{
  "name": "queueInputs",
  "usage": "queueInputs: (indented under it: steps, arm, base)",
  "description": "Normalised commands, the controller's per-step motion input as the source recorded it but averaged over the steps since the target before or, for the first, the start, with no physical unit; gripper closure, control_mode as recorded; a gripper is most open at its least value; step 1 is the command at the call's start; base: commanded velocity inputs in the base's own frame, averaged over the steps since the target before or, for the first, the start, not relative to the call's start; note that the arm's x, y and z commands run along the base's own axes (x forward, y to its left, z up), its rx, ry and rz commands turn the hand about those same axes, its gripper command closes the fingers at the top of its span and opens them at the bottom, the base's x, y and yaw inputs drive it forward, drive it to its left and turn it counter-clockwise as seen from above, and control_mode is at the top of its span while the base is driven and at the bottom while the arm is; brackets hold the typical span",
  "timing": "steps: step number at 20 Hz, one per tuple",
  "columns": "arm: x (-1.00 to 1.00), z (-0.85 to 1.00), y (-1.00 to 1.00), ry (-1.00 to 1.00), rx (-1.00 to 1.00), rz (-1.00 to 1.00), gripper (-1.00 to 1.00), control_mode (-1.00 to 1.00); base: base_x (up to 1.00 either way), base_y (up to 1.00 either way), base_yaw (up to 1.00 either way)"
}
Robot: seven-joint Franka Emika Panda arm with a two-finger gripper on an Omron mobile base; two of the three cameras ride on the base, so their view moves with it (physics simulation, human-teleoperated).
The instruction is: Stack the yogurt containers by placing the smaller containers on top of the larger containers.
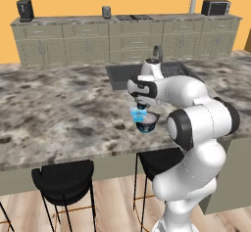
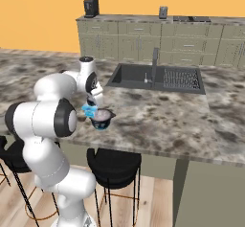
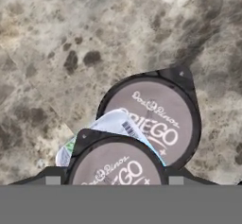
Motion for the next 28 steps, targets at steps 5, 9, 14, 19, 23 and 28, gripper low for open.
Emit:
queueInputs:
  steps: [5,9,14,19,23,28]
  arm:
    - [0.14,-0.11,0.0,0.0,0.0,0.0,1.0,-1.0]
    - [0.14,-0.09,0.0,0.0,0.0,0.0,1.0,-1.0]
    - [0.13,-0.08,0.0,0.0,0.0,0.0,-1.0,-1.0]
    - [0.08,-0.05,0.0,0.0,0.0,0.0,-1.0,-1.0]
    - [0.02,-0.01,0.0,0.0,0.0,0.0,-1.0,-1.0]
    - [-0.02,0.31,-0.13,0.0,0.01,-0.02,-1.0,-1.0]
  base:
    - [0.0,0.0,0.0]
    - [0.0,0.0,0.0]
    - [0.0,0.0,0.0]
    - [0.0,0.0,0.0]
    - [0.0,0.0,0.0]
    - [0.0,0.0,0.0]
